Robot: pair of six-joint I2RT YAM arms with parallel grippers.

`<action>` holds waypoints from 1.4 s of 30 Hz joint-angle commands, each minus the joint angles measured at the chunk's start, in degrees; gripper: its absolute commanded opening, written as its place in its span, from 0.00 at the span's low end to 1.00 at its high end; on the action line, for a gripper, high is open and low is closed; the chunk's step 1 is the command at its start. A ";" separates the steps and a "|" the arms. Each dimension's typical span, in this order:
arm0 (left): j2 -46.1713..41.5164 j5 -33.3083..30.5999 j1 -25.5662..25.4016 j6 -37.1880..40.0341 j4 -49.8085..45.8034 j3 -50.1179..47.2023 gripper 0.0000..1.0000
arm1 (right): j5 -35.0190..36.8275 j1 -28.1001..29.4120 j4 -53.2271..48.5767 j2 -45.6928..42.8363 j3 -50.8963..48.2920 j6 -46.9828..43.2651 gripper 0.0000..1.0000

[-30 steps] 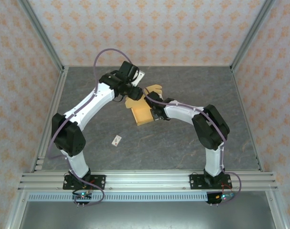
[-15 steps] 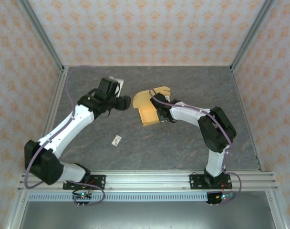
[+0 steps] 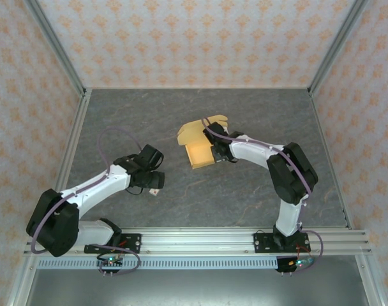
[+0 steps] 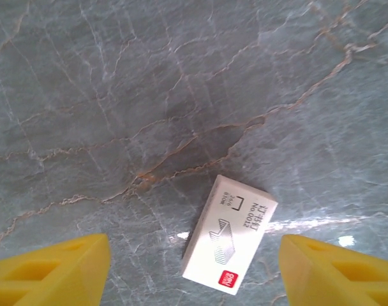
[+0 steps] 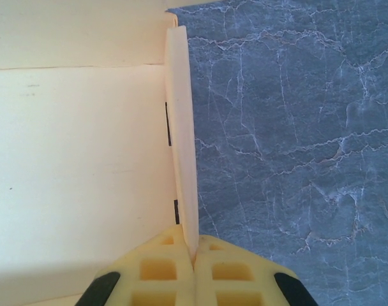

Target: Fold the paper box

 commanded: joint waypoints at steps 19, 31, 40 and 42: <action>8.11 1.84 -2.68 0.16 4.05 -0.28 0.63 | 0.22 -0.51 0.10 -2.48 -1.75 -1.61 0.00; 5.14 7.79 -2.67 -3.00 6.59 -2.64 0.29 | 0.40 -0.54 0.23 -2.52 -1.89 -1.89 0.00; -3.82 15.02 -5.05 -9.98 15.63 0.39 0.14 | -2.13 -1.50 1.37 -2.98 -2.12 -1.15 0.00; -3.48 15.79 -6.26 -12.16 21.63 2.47 0.13 | -3.24 -1.73 2.11 -3.14 -2.48 -0.69 0.00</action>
